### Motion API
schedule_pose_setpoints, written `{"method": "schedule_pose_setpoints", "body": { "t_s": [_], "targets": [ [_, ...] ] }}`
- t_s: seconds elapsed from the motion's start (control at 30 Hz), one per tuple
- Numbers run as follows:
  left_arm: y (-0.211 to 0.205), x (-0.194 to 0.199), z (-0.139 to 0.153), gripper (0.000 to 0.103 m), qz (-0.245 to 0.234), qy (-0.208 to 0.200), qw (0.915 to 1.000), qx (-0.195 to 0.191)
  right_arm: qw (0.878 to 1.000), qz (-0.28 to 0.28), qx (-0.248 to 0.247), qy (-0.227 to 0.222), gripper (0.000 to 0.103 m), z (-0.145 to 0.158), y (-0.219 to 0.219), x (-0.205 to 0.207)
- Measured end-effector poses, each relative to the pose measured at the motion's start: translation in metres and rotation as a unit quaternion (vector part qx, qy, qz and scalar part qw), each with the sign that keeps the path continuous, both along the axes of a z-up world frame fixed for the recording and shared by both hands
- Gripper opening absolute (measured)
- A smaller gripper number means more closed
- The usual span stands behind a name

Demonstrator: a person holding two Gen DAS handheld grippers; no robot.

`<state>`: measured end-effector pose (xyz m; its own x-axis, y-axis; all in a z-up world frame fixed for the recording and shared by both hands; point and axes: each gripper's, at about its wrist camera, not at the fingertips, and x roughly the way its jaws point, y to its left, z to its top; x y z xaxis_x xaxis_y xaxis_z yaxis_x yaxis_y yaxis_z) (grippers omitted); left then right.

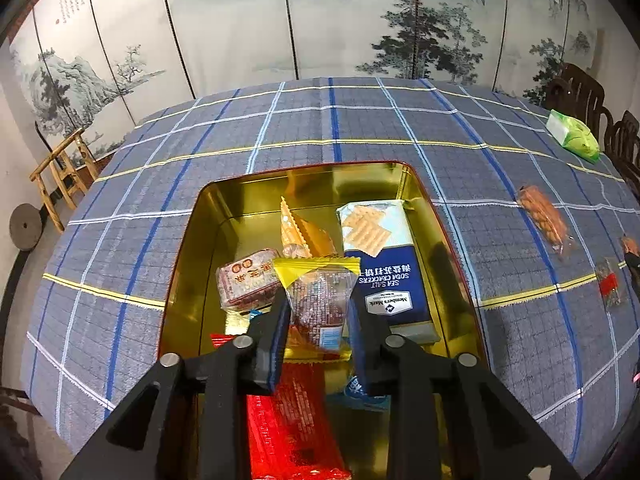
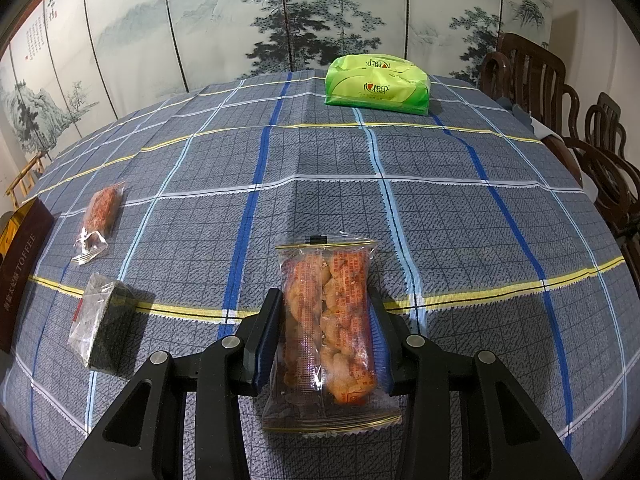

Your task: Organize snacks

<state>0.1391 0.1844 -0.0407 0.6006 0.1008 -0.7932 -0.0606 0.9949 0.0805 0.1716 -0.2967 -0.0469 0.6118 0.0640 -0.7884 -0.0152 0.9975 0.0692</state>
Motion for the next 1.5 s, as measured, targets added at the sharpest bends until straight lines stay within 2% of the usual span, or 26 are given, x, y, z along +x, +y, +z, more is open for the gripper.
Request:
{"method": "schedule_pose_setpoints", "body": {
  "t_s": [0.13, 0.23, 0.3, 0.47, 0.7, 0.97, 1.13, 1.33, 1.5],
  "targets": [
    [-0.002, -0.005, 0.006, 0.041, 0.005, -0.010, 0.9999, 0.007, 1.000, 0.000, -0.001, 0.000, 0.042, 0.000, 0.000, 0.000],
    [-0.005, -0.013, 0.017, 0.045, 0.006, -0.022, 0.9995, 0.020, 1.000, 0.001, -0.014, 0.001, 0.042, 0.000, 0.004, 0.000],
    [-0.007, -0.018, 0.023, 0.046, 0.008, -0.027, 0.9993, 0.025, 1.000, 0.005, -0.023, 0.002, 0.042, 0.000, 0.007, 0.000],
    [-0.011, -0.035, 0.039, 0.049, 0.013, -0.040, 0.9988, 0.025, 1.000, 0.010, -0.005, 0.013, 0.041, 0.002, 0.004, -0.002],
    [-0.020, -0.055, 0.041, 0.049, 0.008, -0.034, 0.9993, 0.009, 1.000, 0.002, 0.025, 0.015, 0.041, 0.006, -0.002, -0.016],
    [-0.022, -0.083, 0.043, 0.049, 0.008, -0.032, 0.9991, -0.028, 0.999, -0.002, 0.046, 0.002, 0.041, 0.020, -0.003, -0.028],
    [-0.028, -0.095, 0.042, 0.050, 0.000, -0.029, 0.9990, -0.035, 0.998, 0.001, 0.057, -0.008, 0.041, 0.030, 0.000, -0.035],
    [-0.021, -0.107, 0.044, 0.053, 0.012, -0.035, 0.9986, -0.038, 0.997, 0.027, 0.072, -0.022, 0.041, 0.051, 0.020, -0.042],
    [-0.002, -0.116, 0.041, 0.055, 0.033, -0.034, 0.9980, -0.041, 0.990, 0.090, 0.097, -0.039, 0.041, 0.078, 0.074, -0.043]
  ]
}}
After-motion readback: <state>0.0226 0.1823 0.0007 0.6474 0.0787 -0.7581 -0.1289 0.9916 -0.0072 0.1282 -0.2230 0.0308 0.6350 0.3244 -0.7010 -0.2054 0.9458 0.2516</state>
